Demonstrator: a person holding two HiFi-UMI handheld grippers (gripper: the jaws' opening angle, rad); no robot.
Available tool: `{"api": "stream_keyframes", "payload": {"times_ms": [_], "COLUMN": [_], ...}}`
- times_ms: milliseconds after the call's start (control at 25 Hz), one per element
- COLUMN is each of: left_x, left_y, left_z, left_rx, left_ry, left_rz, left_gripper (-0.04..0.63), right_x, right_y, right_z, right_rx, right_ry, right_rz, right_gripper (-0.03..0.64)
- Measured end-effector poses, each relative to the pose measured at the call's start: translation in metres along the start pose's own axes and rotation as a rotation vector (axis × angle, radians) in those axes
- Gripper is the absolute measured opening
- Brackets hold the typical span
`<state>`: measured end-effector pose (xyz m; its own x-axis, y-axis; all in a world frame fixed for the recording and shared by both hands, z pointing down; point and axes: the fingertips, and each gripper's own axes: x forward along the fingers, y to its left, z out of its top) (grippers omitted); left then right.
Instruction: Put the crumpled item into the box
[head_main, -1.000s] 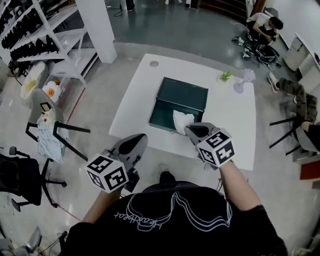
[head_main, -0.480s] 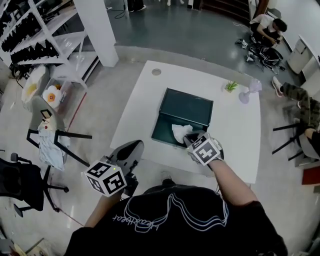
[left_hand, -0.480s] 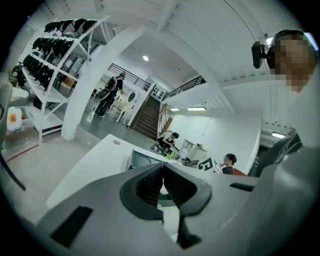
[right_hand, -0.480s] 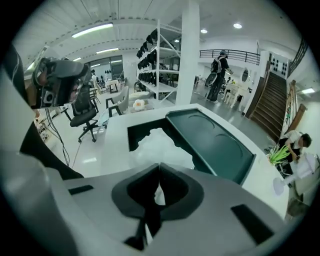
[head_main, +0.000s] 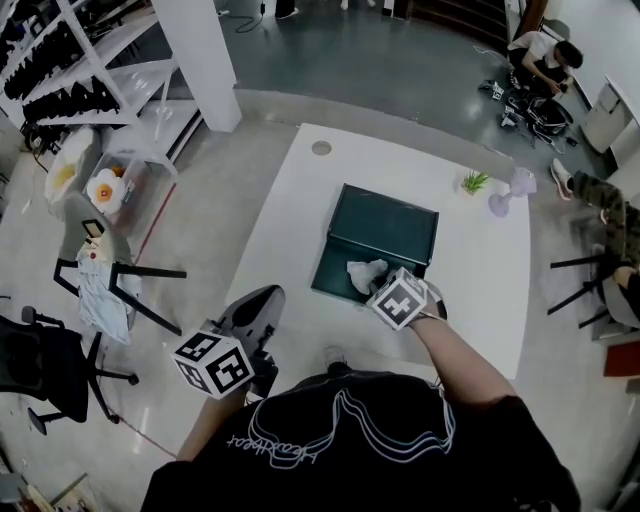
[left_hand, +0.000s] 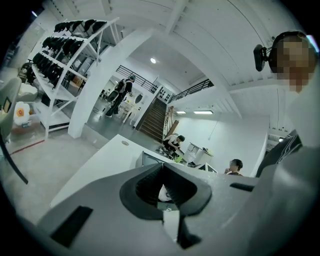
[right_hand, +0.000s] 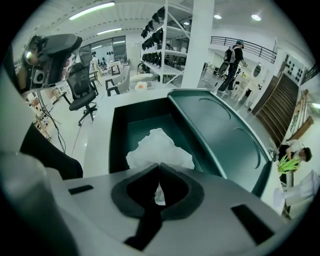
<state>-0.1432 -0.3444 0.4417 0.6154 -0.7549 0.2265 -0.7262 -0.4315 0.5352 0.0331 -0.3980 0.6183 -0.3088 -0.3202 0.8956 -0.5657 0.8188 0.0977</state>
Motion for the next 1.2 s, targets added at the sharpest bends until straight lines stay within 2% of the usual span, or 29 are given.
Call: {"api": "stream_keyframes", "payload": {"times_ms": [280,360,440,640,760,960,1080,1200], "left_x": [-0.002,-0.003,-0.004,-0.007,-0.009,-0.012,-0.018,-0.025], "left_y": [0.008,0.009,0.007,0.000,-0.008,-0.025,-0.038,-0.051], "left_z": [0.001,0.002,0.001,-0.002,-0.001,-0.003,-0.005,-0.013], "left_rx": [-0.015,-0.015,-0.015,-0.015,-0.004,0.011,0.020,0.027], "left_ry": [-0.009,-0.010,-0.008,-0.002,0.001,0.000,-0.005,-0.005], "left_rz": [0.016,0.016,0.013,0.002,-0.011,-0.032,-0.053,-0.075], "left_gripper": [0.006,0.006,0.006,0.006,0.006,0.006,0.006,0.006], "right_x": [0.006,0.004,0.001,-0.015,-0.035,-0.085,-0.120,-0.152], "right_y": [-0.001,0.001,0.005,0.001,0.000,0.014,0.030,0.047], "right_z": [-0.001,-0.004,-0.002,0.006,0.011,0.025,0.033,0.037], "right_rx": [0.007,0.033,0.046,0.069,0.131,0.270,0.316,0.349], "right_ry": [0.027,0.033,0.020,-0.054,-0.131,-0.343,-0.476,-0.620], "right_rz": [0.030,0.044,0.060,0.041,0.044,0.132,0.168,0.204], "right_gripper": [0.030,0.055,0.116,0.170,0.164,0.085,0.003,0.003]}}
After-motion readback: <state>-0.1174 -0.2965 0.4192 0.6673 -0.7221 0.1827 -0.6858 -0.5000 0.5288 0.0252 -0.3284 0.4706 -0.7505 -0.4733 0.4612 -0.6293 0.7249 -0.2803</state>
